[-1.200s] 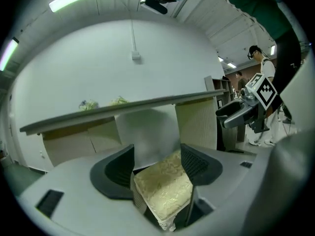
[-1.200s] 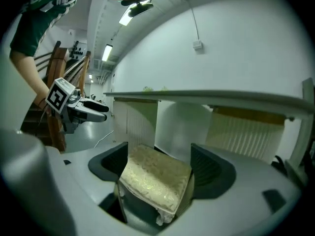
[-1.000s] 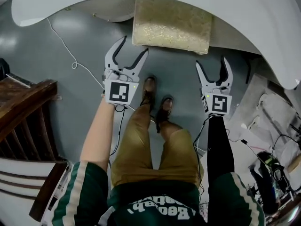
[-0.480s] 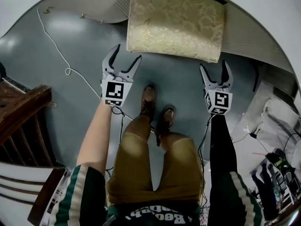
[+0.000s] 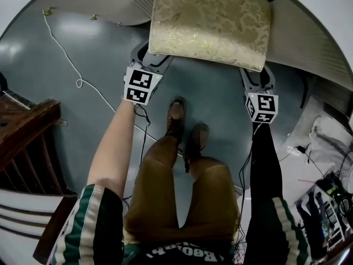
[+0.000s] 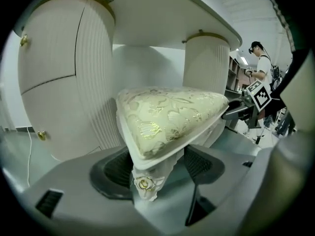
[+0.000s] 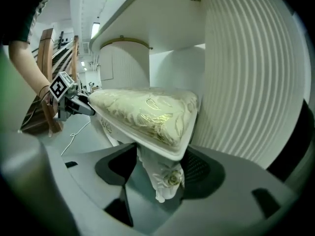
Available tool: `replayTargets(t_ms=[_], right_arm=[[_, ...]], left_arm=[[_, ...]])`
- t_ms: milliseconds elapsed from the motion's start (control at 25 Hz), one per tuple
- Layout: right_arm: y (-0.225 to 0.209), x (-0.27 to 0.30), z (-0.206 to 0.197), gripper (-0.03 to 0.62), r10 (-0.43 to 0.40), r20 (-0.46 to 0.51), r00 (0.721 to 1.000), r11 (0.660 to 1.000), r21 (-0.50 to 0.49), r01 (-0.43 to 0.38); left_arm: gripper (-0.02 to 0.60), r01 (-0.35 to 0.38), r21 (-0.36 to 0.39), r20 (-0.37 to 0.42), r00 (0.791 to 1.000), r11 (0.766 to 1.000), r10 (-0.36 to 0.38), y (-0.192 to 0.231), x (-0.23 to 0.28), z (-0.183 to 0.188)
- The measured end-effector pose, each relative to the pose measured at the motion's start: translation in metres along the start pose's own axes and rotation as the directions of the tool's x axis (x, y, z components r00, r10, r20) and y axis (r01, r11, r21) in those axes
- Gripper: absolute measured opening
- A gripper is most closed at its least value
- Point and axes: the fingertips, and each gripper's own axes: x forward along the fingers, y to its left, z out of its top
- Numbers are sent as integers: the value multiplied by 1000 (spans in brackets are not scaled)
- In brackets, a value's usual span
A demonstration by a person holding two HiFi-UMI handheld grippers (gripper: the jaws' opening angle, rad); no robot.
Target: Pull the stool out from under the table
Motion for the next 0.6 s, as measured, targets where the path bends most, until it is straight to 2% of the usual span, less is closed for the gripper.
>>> replayTargets(t_ms=[600], right_arm=[[8, -3, -5, 287, -8, -58, 998, 998, 56, 11]], left_arm=[[337, 17, -11, -82, 996, 1000, -18, 6, -2, -4]])
